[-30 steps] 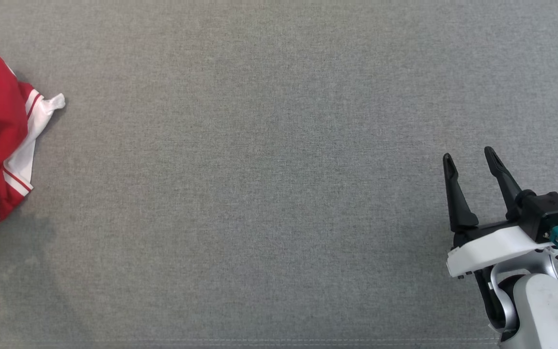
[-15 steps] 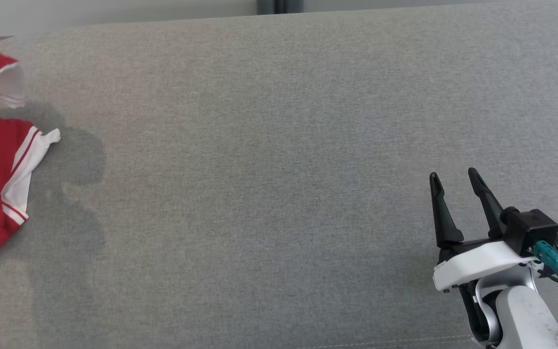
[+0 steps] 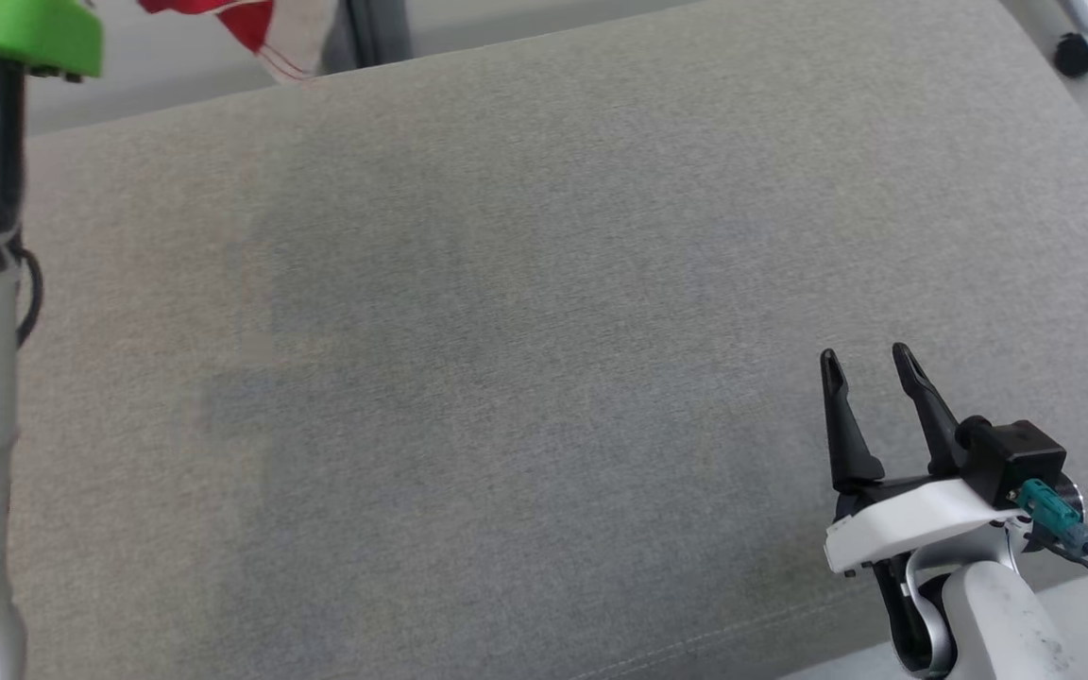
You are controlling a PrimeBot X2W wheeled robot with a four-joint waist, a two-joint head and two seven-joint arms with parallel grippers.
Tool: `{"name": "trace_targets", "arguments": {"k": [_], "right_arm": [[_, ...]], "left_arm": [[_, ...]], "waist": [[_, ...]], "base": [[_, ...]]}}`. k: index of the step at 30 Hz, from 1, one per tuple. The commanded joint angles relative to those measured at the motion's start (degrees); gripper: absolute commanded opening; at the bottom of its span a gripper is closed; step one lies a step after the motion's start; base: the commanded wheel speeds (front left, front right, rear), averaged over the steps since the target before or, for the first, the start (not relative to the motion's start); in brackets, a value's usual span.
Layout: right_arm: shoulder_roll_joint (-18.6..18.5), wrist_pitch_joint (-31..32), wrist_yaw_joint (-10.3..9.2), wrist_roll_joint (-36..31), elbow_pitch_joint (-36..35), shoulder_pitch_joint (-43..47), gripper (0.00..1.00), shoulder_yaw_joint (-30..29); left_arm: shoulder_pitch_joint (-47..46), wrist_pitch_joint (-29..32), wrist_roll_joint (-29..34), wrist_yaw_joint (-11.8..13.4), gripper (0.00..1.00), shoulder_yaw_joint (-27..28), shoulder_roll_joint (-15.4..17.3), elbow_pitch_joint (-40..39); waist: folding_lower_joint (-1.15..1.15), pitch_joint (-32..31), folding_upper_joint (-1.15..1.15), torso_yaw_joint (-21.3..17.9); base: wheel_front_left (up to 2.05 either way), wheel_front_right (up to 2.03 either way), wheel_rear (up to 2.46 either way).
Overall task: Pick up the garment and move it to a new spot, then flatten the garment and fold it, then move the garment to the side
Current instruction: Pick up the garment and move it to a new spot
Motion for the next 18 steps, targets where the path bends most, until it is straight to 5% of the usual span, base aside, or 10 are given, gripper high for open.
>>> {"name": "trace_targets", "arguments": {"k": [1, 9, 18], "right_arm": [[0.01, -0.47, 0.0, 0.57, 0.41, -0.55, 1.0, 0.16], [0.1, -1.28, 0.01, 2.19, 1.88, -1.39, 1.0, 1.17], [0.09, -1.55, 0.01, 2.74, 2.39, -1.94, 1.0, 1.3]], "left_arm": [[-0.71, 0.5, 0.16, -0.04, 0.0, -1.08, -1.08, -0.46], [4.21, -0.17, -0.64, -0.22, 0.0, -6.36, -6.24, 3.19], [16.36, -4.66, -2.16, -0.14, 0.0, -10.79, -11.58, 15.05]], "waist": [[0.0, 0.54, 0.0, -5.5], [0.0, 2.1, 0.0, -9.62], [0.0, 3.27, 0.0, -9.02]], "base": [[0.0, 0.0, 0.0], [0.0, 0.0, 0.0], [0.0, 0.0, 0.0]]}}
